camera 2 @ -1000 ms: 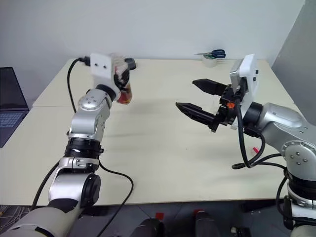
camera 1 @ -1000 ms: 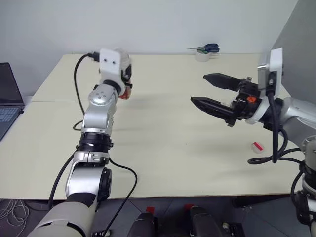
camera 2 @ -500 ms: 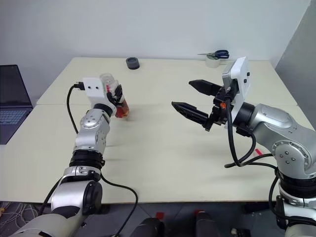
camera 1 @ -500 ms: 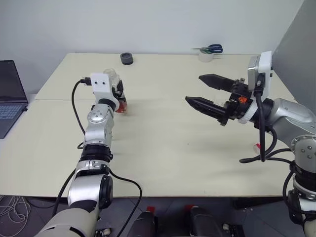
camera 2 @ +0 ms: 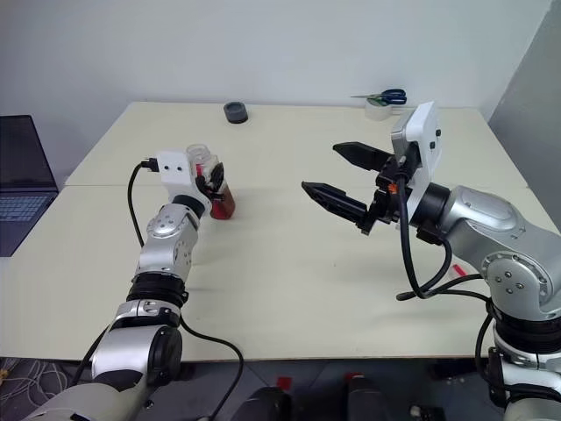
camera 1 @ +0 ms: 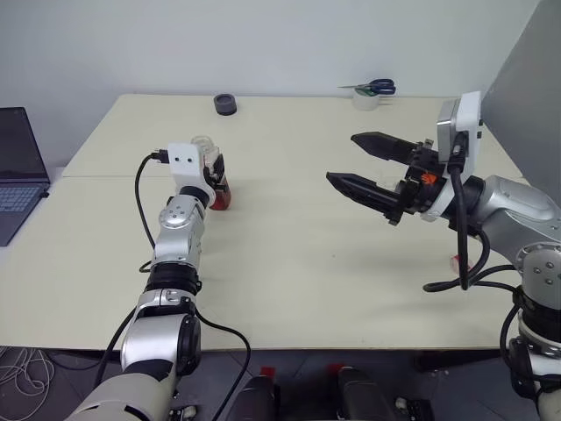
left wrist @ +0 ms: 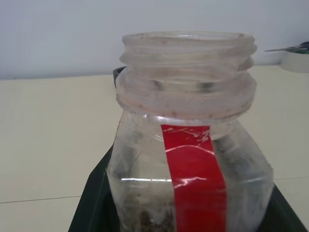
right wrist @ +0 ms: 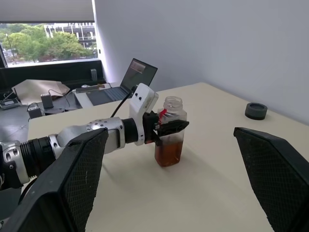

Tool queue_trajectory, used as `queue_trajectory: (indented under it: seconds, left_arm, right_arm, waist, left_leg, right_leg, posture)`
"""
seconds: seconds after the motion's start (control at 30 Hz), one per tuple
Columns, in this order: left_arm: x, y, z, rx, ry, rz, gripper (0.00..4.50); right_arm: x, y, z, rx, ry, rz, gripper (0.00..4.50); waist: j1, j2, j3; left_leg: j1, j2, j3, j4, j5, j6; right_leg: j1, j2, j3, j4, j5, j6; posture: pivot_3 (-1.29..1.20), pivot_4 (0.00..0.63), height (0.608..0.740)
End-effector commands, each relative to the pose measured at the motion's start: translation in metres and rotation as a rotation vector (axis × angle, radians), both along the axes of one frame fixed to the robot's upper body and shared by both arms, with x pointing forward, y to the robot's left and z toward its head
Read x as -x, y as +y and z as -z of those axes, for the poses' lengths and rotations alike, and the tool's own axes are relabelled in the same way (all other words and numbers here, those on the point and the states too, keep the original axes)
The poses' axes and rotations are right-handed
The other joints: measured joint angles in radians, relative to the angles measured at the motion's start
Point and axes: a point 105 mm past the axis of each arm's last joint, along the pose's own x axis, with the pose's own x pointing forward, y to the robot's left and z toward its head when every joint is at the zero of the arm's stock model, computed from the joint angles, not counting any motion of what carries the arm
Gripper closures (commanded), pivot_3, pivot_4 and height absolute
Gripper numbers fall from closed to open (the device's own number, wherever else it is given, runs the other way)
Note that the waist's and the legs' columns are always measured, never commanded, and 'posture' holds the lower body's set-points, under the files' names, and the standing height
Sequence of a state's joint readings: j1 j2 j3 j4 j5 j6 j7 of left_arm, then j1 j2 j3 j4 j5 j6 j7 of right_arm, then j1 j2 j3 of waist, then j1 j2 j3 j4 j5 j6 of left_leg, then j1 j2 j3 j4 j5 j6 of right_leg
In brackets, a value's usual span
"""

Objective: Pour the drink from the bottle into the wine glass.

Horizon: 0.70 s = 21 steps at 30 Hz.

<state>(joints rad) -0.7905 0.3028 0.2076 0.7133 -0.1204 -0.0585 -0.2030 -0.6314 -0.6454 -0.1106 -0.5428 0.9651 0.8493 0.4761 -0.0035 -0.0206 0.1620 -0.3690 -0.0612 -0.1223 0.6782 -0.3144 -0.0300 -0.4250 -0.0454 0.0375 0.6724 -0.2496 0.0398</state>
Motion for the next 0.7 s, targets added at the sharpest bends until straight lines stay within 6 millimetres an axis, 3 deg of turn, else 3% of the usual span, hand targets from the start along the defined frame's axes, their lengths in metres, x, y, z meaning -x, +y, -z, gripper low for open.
queue_trajectory:
  seconds: [0.03,0.27,0.5,0.7]
  left_arm:
    - [0.001,0.001,-0.002,0.018,-0.018,0.011,2.08]
    - [0.003,0.003,0.005,0.026,0.014,0.002,0.03]
    - [0.012,0.007,0.027,0.016,0.073,-0.025,0.03]
    - [0.03,0.005,0.054,0.002,0.154,-0.026,0.03]
  right_arm:
    - [0.006,0.003,-0.009,-0.012,-0.041,-0.015,0.0]
    - [0.003,0.0,-0.008,-0.008,-0.048,0.001,0.0]
    - [0.002,-0.002,-0.001,-0.001,-0.035,0.013,0.0]
    - [0.001,-0.006,0.018,0.006,0.012,0.043,0.0]
  waist:
    - [0.0,0.0,0.0]
    - [-0.001,0.0,0.0]
    - [-0.001,0.0,0.0]
    - [-0.001,0.0,0.0]
  left_leg:
    - [0.0,0.0,0.0,0.0,0.0,0.0]
    - [0.0,0.0,0.0,0.0,0.0,0.0]
    - [0.0,0.0,0.0,0.0,0.0,0.0]
    - [0.001,0.0,0.0,-0.001,0.0,0.0]
  right_leg:
    - [0.0,0.0,0.0,0.0,0.0,0.0]
    - [0.0,0.0,0.0,0.0,0.0,0.0]
    - [0.0,0.0,0.0,0.0,0.0,0.0]
    - [0.0,0.0,0.001,0.0,0.0,0.0]
  posture:
    - [0.0,0.15,0.74]
    - [0.0,0.15,0.74]
    - [0.0,0.15,0.74]
    - [0.0,0.15,0.74]
